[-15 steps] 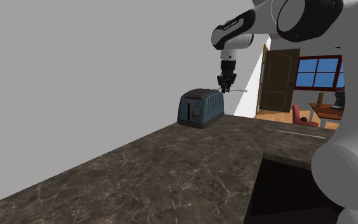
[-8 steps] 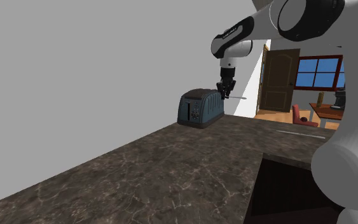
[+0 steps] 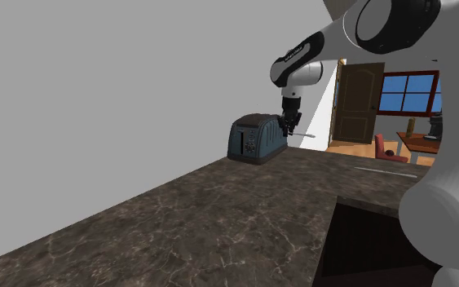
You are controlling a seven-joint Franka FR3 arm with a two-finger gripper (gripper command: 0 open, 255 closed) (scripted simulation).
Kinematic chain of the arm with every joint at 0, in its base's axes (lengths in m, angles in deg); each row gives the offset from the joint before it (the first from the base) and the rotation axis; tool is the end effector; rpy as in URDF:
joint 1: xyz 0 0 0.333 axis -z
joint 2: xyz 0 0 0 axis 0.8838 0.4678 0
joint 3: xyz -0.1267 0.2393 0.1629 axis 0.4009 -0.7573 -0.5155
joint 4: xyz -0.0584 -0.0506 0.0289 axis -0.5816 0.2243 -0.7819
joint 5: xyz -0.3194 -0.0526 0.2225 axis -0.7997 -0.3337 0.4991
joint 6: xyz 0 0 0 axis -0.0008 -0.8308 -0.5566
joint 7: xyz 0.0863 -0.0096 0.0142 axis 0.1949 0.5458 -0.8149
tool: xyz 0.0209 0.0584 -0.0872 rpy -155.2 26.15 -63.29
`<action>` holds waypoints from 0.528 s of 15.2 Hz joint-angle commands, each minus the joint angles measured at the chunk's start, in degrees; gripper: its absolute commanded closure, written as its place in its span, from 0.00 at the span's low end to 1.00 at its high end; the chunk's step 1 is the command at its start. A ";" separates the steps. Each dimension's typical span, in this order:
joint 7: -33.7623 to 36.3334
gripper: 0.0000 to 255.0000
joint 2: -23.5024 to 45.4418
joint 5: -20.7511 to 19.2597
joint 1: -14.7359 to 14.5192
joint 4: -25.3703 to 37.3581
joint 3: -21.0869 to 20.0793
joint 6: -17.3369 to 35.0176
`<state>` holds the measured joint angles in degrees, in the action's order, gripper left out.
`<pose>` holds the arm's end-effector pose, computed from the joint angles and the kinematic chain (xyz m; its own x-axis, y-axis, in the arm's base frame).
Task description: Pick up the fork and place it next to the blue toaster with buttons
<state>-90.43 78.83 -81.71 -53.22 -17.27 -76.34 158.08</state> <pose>0.6772 -0.0029 0.4706 0.8759 0.4684 0.1155 0.4593 -0.8829 0.0975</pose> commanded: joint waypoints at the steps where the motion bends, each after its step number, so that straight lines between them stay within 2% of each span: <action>1: 0.14 1.00 0.22 -0.10 -0.01 -1.20 0.03 1.45; 8: 0.57 1.00 1.44 -0.54 0.00 -4.87 0.21 6.31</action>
<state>-90.00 79.91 -82.13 -53.15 -21.81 -76.15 163.66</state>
